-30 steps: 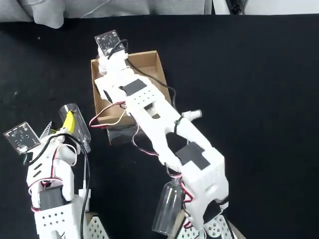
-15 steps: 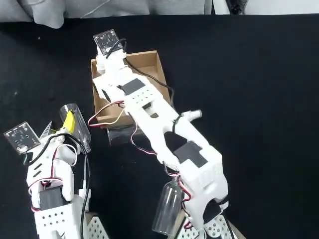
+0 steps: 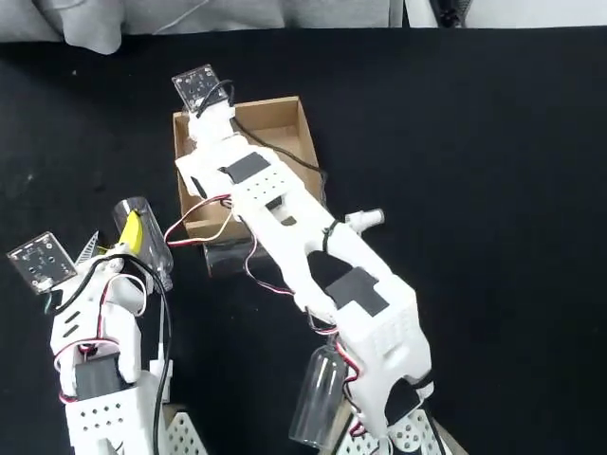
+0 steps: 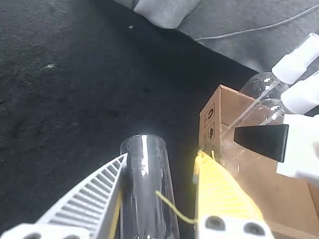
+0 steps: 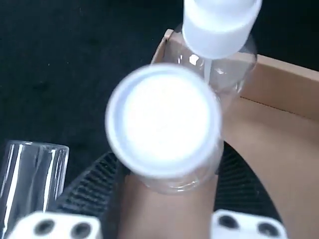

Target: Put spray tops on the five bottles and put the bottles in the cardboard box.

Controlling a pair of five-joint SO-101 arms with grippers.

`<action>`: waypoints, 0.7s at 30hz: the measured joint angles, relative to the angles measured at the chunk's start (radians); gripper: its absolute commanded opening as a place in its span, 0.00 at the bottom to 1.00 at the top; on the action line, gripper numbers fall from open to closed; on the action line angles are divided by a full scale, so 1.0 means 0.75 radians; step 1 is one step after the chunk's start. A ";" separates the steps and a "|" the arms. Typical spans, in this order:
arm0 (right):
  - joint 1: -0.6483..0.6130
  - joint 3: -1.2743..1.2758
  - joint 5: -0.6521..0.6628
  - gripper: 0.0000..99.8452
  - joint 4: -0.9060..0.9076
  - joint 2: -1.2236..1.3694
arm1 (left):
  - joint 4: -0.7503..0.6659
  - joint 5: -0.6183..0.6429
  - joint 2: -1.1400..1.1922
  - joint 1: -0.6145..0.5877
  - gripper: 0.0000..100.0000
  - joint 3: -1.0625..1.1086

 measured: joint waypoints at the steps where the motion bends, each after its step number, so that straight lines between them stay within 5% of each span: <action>1: 0.000 0.000 0.000 0.25 0.004 0.000 | 0.000 0.000 0.000 0.000 0.20 0.000; 21: 0.000 -0.090 0.000 0.30 0.198 0.000 | 0.000 0.000 0.000 -0.031 0.20 0.000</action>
